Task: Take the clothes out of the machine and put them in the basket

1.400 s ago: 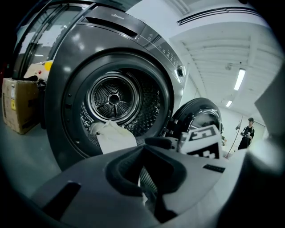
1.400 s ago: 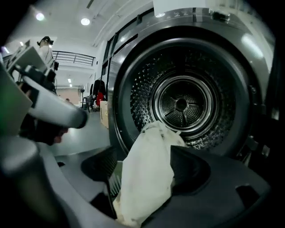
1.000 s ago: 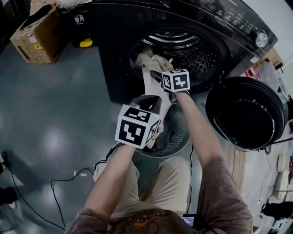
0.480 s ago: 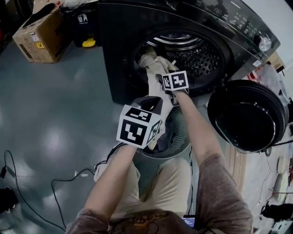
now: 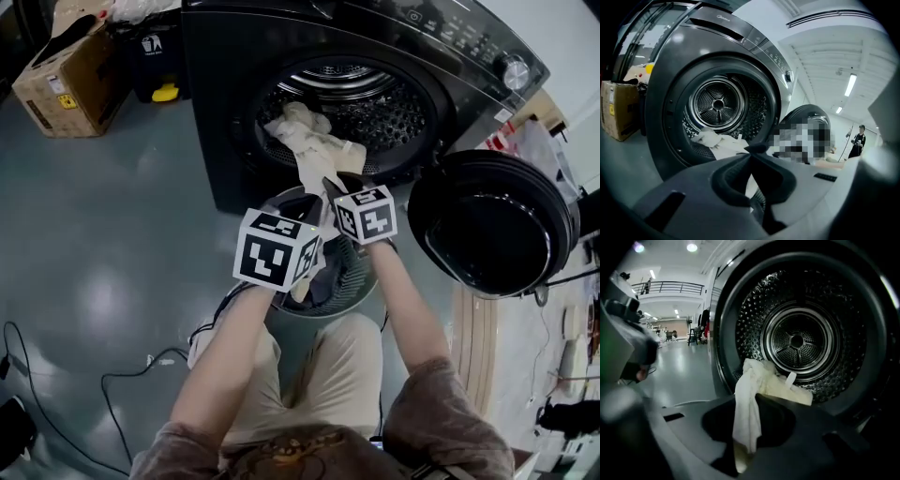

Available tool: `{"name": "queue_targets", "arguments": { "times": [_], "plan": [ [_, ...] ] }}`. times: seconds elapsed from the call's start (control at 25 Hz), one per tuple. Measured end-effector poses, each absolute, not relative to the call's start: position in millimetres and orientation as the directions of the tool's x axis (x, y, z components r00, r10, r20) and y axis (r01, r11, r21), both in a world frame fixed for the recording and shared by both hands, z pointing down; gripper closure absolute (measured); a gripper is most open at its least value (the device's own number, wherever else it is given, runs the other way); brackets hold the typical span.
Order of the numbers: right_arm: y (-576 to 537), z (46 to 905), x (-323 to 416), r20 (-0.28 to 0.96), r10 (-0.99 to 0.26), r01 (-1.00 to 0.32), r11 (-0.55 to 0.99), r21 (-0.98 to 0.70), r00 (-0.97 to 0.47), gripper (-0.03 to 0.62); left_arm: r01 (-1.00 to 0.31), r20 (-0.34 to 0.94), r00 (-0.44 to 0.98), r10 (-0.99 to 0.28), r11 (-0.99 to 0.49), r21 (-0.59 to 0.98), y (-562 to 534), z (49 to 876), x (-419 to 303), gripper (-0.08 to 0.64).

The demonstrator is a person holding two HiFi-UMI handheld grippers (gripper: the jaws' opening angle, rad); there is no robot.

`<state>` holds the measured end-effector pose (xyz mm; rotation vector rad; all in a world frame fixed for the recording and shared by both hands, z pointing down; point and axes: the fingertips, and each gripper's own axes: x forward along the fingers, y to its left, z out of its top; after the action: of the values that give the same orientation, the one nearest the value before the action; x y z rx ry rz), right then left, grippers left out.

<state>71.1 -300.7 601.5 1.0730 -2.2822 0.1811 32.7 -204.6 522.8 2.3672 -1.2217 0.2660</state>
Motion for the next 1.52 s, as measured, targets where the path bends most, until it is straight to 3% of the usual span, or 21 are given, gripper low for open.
{"name": "queue_targets", "arguments": {
  "times": [0.52,0.56,0.68,1.08,1.28,1.52],
  "plan": [
    [-158.4,621.1,96.4,0.592,-0.608,-0.733,0.679,0.043,-0.529,0.512,-0.809,0.379,0.587,-0.715,-0.507,0.298,-198.4,525.8,37.7,0.555],
    [-159.4,623.7,99.0,0.594,-0.621,-0.74,0.67,0.063,-0.512,0.482,-0.809,0.378,0.587,-0.716,-0.507,0.297,-197.9,525.8,37.7,0.555],
    [-172.5,616.8,104.9,0.56,-0.659,-0.771,0.634,0.054,-0.503,0.308,-0.809,0.379,0.588,-0.715,-0.508,0.297,-196.0,525.7,38.2,0.555],
    [-306.0,582.0,63.0,0.444,-0.733,-0.8,0.597,0.056,-0.516,0.123,-0.805,0.358,0.591,-0.723,-0.501,0.317,-196.1,520.2,30.8,0.555],
    [-371.4,610.0,54.7,0.547,-0.733,-0.803,0.571,0.171,-0.404,0.121,-0.803,0.35,0.594,-0.725,-0.502,0.322,-197.2,519.3,26.0,0.555],
    [-393.0,648.6,55.0,0.638,-0.679,-0.826,0.552,0.117,-0.364,0.145,-0.8,0.348,0.597,-0.723,-0.499,0.334,-201.0,519.9,22.5,0.555]
  ]
}}
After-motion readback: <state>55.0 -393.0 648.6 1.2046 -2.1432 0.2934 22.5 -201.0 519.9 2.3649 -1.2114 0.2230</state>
